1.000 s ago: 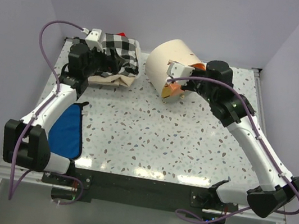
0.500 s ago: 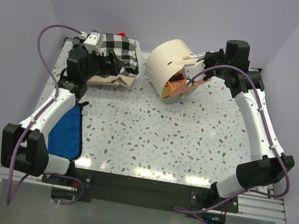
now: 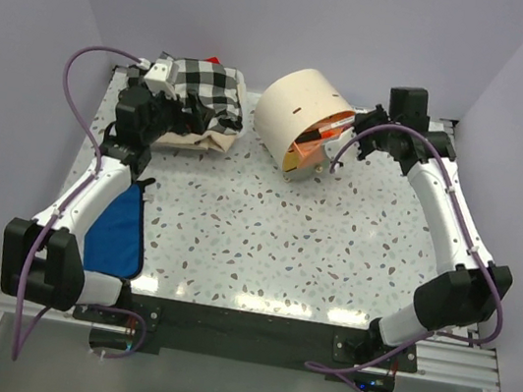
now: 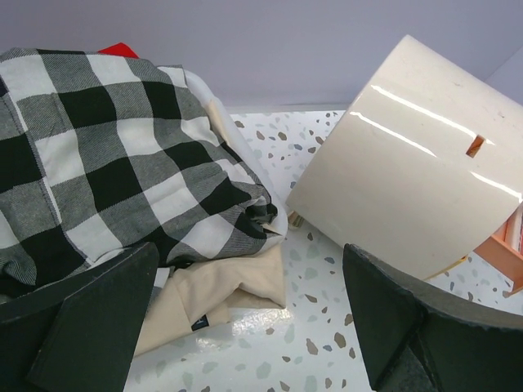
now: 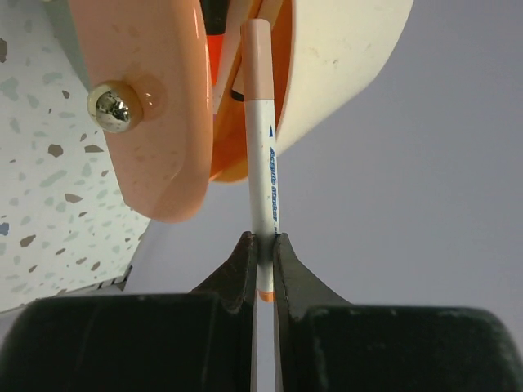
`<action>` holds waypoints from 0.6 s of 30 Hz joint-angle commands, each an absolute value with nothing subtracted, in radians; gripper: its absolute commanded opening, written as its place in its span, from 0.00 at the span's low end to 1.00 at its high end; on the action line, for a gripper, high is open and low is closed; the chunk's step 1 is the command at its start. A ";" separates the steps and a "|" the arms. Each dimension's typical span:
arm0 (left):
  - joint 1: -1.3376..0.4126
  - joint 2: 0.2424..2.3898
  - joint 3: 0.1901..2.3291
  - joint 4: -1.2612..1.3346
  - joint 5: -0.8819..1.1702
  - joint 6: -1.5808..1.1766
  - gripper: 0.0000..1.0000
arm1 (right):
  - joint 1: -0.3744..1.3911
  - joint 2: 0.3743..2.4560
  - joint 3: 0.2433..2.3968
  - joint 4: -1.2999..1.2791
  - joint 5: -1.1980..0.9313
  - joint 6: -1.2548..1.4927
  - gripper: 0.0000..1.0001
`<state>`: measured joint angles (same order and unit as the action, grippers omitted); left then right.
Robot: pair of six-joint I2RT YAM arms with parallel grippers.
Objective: Sort the stationery into containers
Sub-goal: Place the pen in the drawer.
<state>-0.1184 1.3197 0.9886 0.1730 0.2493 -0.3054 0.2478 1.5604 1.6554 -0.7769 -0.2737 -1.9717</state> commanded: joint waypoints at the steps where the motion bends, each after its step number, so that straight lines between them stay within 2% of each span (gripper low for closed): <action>1: -0.101 1.296 0.986 0.230 0.238 -0.328 1.00 | 0.245 1.539 1.583 -0.654 -0.278 -2.197 0.00; 2: -0.101 1.296 0.989 0.230 0.238 -0.328 1.00 | 0.245 1.537 1.556 -0.614 -0.281 -2.197 0.01; 3: -0.100 1.298 0.989 0.229 0.238 -0.328 1.00 | 0.244 1.528 1.537 -0.576 -0.284 -2.165 0.21; 4: -0.098 1.298 0.989 0.227 0.238 -0.328 1.00 | 0.244 1.522 1.519 -0.539 -0.285 -2.148 0.36; 5: -0.097 1.299 0.994 0.224 0.239 -0.330 1.00 | 0.245 1.517 1.491 -0.472 -0.290 -2.132 0.47; 7: -0.094 1.299 0.994 0.222 0.241 -0.330 1.00 | 0.244 1.505 1.482 -0.433 -0.290 -2.082 0.60; 14: -0.095 1.322 1.011 0.221 0.258 -0.347 1.00 | 0.245 1.439 1.491 -0.391 -0.233 -1.924 0.60; 18: -0.095 1.347 1.026 0.222 0.265 -0.357 1.00 | 0.247 1.365 1.489 -0.422 -0.204 -1.696 0.62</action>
